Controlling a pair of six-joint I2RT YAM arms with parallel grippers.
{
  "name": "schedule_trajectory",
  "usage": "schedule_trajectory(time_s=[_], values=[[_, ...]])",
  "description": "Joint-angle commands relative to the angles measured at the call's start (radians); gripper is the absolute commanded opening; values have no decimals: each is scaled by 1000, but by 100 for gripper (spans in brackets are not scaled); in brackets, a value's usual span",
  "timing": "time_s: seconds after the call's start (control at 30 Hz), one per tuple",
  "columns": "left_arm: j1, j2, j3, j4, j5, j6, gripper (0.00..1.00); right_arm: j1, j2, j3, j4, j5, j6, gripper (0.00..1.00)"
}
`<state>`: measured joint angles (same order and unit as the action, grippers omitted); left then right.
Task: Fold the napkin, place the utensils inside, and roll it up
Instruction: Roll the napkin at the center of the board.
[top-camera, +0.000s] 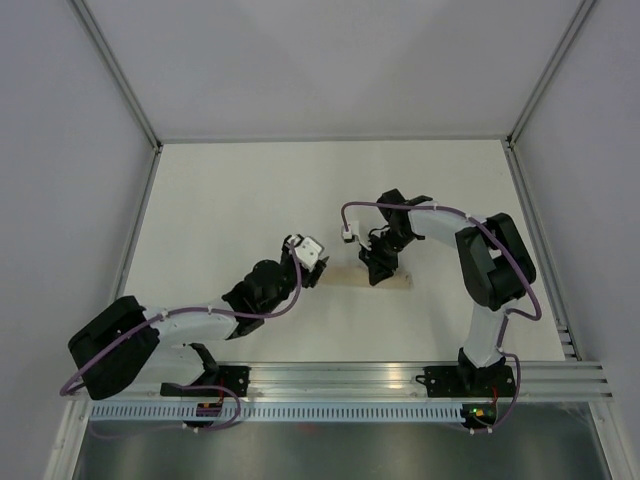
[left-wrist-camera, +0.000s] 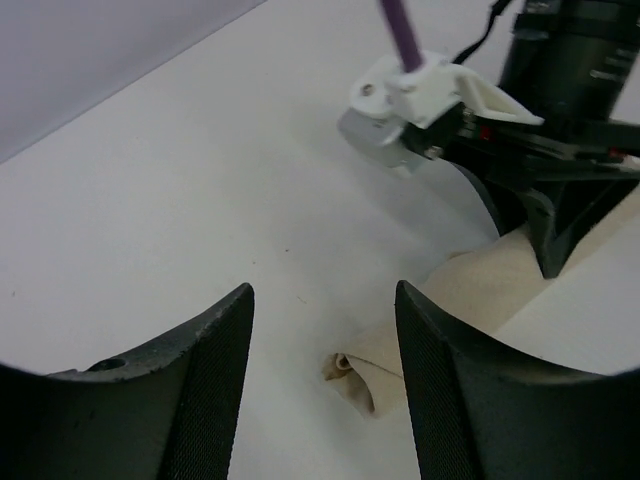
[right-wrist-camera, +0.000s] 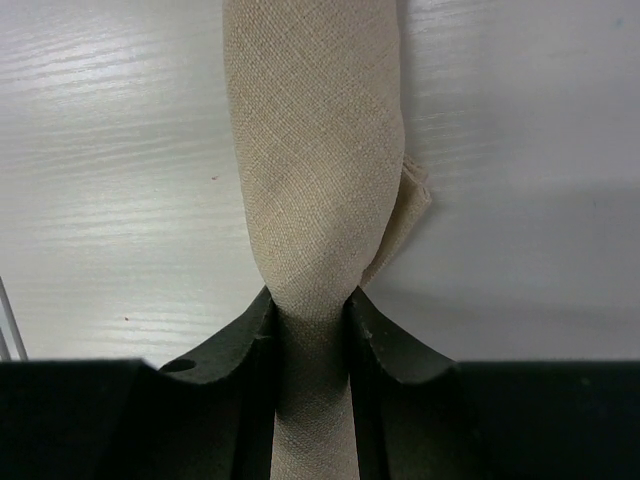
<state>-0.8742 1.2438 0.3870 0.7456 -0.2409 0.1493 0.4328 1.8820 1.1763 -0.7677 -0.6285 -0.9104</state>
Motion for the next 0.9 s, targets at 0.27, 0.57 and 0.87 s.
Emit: schedule_trajectory(time_s=[0.27, 0.57, 0.87], values=[[-212, 247, 85, 51, -48, 318, 67, -29, 207, 121, -143, 33, -85, 6], [-266, 430, 190, 34, -5, 452, 72, -45, 256, 154, -186, 41, -93, 6], [-258, 545, 263, 26, 20, 562, 73, -55, 292, 187, -222, 36, -99, 5]])
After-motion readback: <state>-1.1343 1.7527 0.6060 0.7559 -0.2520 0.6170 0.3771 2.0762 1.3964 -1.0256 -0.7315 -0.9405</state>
